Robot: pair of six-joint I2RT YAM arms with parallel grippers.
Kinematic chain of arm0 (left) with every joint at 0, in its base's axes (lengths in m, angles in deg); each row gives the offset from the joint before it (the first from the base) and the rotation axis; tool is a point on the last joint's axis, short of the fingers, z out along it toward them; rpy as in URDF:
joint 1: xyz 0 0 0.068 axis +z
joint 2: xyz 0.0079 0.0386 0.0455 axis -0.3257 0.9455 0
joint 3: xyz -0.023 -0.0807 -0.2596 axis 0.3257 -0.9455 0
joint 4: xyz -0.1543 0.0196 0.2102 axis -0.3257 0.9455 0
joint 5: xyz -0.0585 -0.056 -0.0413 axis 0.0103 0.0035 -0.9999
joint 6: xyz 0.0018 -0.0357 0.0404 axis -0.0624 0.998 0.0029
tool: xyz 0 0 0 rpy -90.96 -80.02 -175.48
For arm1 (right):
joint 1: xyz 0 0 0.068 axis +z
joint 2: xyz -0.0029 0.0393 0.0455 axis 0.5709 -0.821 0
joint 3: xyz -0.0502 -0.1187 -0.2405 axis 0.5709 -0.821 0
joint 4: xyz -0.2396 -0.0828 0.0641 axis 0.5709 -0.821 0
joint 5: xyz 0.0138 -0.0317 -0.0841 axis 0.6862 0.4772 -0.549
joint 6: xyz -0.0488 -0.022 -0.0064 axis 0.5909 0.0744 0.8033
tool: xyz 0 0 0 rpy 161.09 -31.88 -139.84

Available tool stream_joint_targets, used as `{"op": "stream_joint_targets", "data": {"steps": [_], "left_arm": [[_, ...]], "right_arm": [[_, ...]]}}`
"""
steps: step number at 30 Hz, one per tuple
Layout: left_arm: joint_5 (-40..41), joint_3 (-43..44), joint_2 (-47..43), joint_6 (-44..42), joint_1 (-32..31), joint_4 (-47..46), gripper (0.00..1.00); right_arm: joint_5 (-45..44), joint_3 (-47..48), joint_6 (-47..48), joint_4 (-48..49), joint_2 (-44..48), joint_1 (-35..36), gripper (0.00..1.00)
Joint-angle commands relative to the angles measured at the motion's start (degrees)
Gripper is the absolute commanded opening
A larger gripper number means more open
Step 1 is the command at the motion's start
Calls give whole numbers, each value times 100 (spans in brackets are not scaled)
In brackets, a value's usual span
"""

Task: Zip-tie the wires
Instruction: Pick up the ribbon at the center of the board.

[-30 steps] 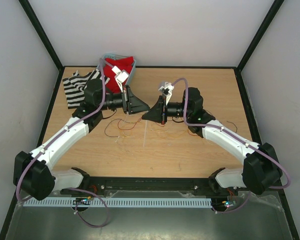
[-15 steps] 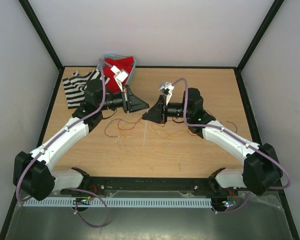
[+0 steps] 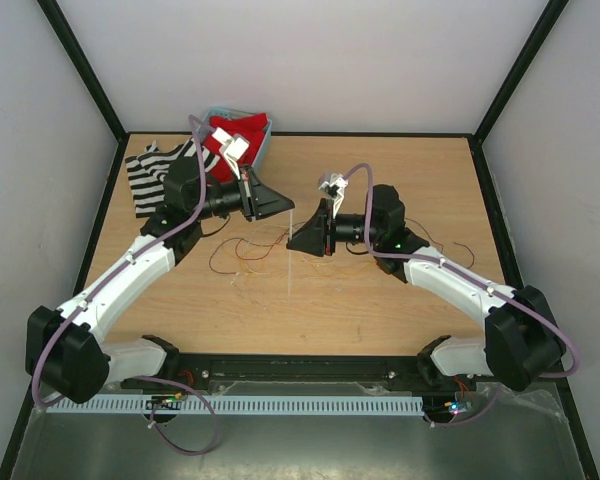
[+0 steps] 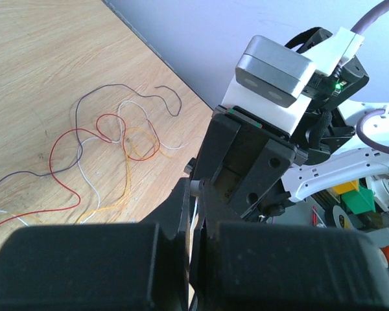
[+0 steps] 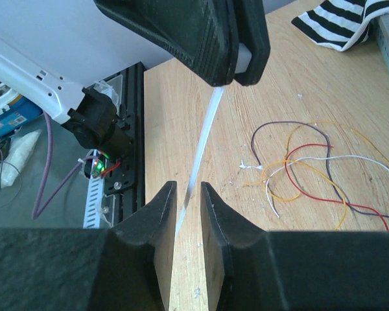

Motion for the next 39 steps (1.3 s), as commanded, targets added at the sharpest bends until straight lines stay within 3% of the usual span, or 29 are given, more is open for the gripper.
{"op": "stream_joint_targets", "data": {"steps": [1, 6, 8, 11, 12, 14, 16, 17, 21, 29, 39], "left_arm": [[70, 72, -157, 74, 21, -230, 0], [128, 31, -142, 163, 14, -290, 0], [157, 6, -145, 194, 17, -325, 0], [187, -29, -112, 204, 17, -362, 0], [175, -41, -99, 196, 21, -376, 0], [165, -84, -99, 193, 45, -389, 13], [169, -188, -125, 210, 104, -402, 40], [170, -238, -153, 212, 131, -411, 49], [35, -373, -220, 176, 183, -438, 62], [-243, -566, -298, 284, 183, -691, 63], [-389, -573, -84, 384, 81, -946, 46]], "right_arm": [[118, -69, -190, 560, 16, -16, 31], [123, -145, -346, 800, -61, -8, 30], [132, -172, -384, 860, -79, -7, 22], [8, -219, -432, 962, -62, -5, 1], [-32, -248, -467, 1013, -63, -7, 0], [-68, -279, -474, 1023, -63, -7, 0], [-96, -268, -406, 892, -32, -7, 0], [-111, -255, -356, 831, -12, -7, 0], [-111, -226, -343, 754, 42, -7, 0], [-120, -179, -403, 753, -56, -7, 0], [-138, -102, -473, 754, -139, -8, 0]]}}
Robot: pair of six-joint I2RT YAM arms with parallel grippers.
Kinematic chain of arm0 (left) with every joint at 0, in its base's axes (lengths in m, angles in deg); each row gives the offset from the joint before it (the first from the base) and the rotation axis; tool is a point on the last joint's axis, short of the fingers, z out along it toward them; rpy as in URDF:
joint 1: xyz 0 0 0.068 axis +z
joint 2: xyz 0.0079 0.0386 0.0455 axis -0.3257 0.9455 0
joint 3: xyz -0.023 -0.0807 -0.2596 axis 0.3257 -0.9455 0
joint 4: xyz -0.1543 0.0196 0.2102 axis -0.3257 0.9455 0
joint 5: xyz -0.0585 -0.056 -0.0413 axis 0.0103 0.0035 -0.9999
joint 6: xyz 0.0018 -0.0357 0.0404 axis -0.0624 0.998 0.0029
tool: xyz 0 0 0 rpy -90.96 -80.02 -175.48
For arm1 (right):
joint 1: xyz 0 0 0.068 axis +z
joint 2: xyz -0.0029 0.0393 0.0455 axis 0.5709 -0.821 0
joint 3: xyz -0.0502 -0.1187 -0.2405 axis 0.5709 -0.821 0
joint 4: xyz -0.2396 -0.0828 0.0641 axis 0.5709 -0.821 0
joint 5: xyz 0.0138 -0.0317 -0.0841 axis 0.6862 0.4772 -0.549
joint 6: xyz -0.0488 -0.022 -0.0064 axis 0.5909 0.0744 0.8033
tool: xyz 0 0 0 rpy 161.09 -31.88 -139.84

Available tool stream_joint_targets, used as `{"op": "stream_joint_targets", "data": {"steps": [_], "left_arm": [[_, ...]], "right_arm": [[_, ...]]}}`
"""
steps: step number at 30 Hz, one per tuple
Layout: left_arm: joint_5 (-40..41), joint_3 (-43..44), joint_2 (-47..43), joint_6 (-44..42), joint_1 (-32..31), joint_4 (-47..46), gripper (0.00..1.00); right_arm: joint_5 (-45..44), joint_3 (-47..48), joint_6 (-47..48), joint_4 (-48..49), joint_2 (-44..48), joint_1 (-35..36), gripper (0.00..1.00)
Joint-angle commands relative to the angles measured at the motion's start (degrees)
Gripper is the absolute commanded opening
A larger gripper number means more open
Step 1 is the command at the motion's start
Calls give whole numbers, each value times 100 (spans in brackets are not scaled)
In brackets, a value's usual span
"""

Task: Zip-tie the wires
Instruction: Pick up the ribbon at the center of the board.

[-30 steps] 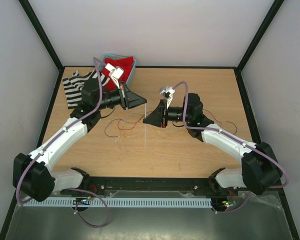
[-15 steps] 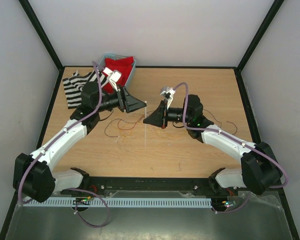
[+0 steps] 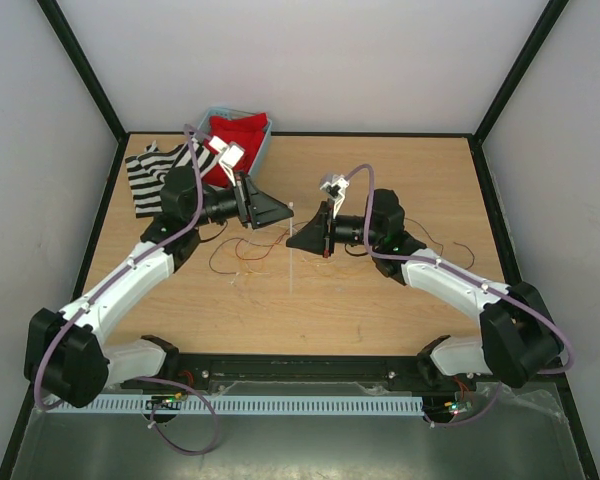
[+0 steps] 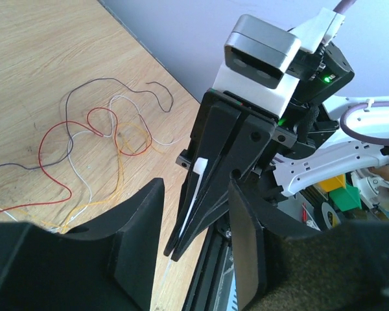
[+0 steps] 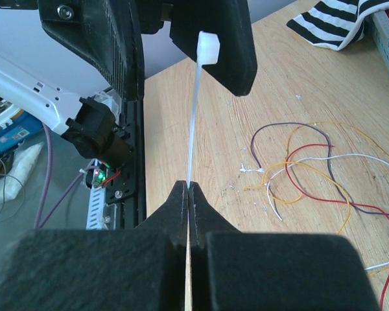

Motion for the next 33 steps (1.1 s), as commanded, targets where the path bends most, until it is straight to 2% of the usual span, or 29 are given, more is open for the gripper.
{"op": "stream_joint_targets", "data": {"steps": [1, 29, 33], "left_arm": [[-165, -27, 97, 53, -40, -388, 44], [-229, -186, 341, 45, -286, -652, 8], [-173, -233, 347, 40, -277, -652, 7]], "right_arm": [[28, 144, -44, 109, -45, -6, 0], [-404, -24, -156, 173, 213, -4, 0], [-480, -21, -127, 122, 294, -12, 0]]}}
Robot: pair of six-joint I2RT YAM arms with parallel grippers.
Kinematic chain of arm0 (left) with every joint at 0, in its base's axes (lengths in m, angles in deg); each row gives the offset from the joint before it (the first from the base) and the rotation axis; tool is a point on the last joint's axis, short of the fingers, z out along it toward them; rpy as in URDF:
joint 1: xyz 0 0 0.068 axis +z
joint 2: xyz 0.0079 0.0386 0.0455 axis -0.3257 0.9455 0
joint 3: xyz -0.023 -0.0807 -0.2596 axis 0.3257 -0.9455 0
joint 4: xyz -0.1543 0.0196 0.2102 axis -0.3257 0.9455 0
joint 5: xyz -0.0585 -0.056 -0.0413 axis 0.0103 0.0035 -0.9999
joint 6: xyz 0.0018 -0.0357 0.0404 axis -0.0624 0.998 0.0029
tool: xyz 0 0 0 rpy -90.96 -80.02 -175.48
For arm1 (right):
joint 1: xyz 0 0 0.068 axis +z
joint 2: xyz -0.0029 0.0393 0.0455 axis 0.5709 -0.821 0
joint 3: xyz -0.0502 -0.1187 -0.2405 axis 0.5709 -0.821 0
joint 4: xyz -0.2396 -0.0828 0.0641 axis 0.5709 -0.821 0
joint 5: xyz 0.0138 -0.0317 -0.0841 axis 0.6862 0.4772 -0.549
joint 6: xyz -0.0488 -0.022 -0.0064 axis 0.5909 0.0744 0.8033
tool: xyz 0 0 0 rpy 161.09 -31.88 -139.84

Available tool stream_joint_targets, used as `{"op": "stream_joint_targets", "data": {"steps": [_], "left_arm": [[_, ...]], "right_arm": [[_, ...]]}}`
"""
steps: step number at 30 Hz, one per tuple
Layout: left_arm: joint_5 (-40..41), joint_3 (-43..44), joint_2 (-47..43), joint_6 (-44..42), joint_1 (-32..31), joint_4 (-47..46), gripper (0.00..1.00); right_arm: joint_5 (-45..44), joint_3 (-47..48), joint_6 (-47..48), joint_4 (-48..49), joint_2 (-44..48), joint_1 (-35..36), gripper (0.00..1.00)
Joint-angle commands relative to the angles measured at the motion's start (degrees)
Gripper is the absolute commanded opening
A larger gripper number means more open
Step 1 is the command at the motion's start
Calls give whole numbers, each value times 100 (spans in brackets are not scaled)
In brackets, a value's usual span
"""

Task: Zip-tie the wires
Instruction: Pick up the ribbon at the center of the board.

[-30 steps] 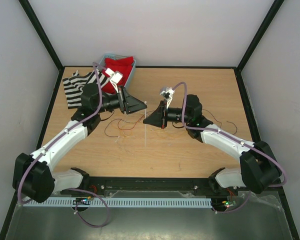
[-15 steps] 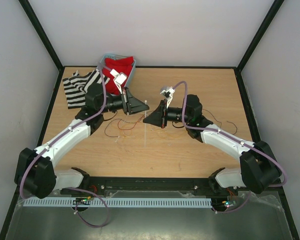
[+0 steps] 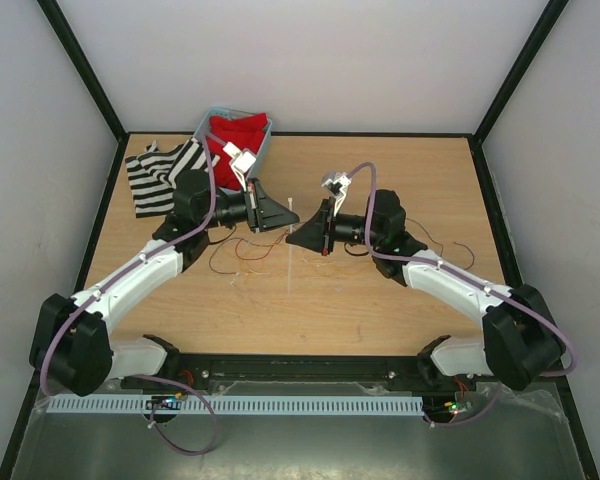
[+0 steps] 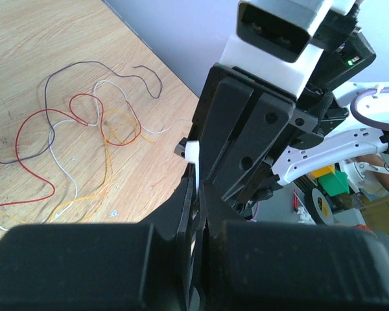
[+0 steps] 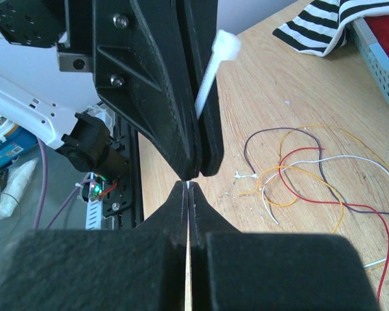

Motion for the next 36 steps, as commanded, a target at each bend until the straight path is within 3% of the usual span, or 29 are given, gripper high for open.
{"op": "stream_joint_targets", "data": {"steps": [1, 8, 17, 20, 23, 26, 36], "left_arm": [[10, -102, -27, -75, -17, -222, 8], [2, -94, 7, -68, -17, -222, 11], [130, -17, -72, -197, 69, -222, 0], [326, 132, -38, -340, 124, -214, 0], [531, 381, 151, -580, 272, -220, 0], [521, 789, 596, -729, 563, -222, 0], [236, 2757, 3118, -796, 1114, -471, 0]], "right_arm": [[-124, -21, 47, 118, 253, -9, 0], [-55, 2, 35, 92, 197, -6, 0], [-115, -28, 78, -5, 189, -7, 0], [-250, -73, 300, -102, 282, -12, 18], [-574, -98, 582, -409, 503, -15, 45], [-999, -157, 954, -798, 849, -13, 65], [-2653, -879, 1829, -1560, 2104, -15, 99]]}}
